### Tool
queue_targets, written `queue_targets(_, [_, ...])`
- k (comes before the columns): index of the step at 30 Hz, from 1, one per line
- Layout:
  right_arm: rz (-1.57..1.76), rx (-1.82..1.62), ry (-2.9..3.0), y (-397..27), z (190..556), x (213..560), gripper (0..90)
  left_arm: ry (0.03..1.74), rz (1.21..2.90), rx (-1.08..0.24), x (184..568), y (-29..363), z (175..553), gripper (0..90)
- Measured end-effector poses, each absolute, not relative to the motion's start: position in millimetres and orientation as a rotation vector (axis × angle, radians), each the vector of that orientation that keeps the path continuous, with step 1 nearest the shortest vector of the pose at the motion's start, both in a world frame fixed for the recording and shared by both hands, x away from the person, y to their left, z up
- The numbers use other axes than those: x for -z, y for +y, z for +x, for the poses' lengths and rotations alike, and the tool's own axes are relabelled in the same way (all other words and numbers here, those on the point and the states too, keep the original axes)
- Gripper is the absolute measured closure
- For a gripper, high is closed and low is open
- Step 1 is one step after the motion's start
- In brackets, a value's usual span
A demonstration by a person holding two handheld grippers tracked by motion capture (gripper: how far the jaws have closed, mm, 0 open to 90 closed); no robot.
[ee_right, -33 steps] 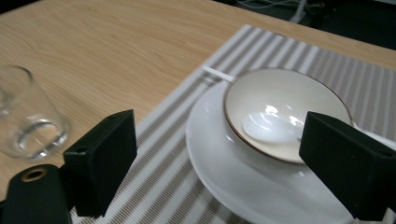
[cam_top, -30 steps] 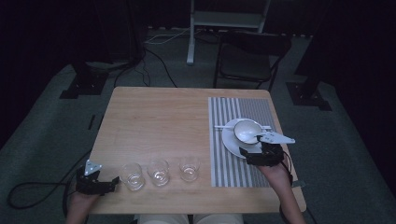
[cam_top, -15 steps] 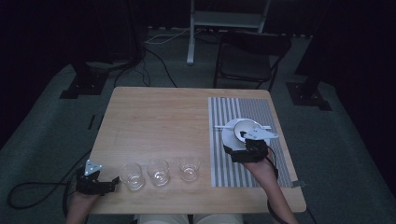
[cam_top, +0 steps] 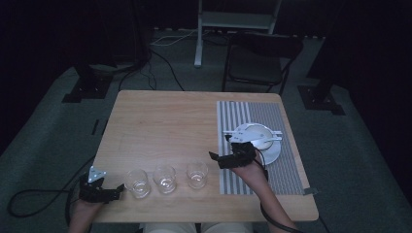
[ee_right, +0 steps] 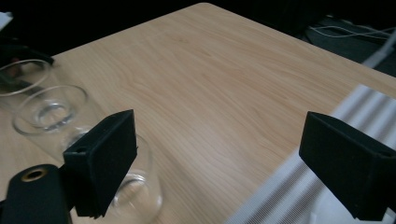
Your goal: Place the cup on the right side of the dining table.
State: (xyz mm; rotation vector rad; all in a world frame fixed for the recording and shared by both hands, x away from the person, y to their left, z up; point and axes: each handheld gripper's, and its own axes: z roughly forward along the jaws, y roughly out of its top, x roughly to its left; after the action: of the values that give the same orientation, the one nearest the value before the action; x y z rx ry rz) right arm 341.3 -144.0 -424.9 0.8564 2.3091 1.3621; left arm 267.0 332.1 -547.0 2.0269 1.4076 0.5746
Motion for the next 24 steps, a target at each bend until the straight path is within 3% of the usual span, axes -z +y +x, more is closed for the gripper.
queue_targets(24, [0.700,-1.395,2.453,-73,342,426,10.8,1.401,2.032,-0.572,547,332,267,0.7])
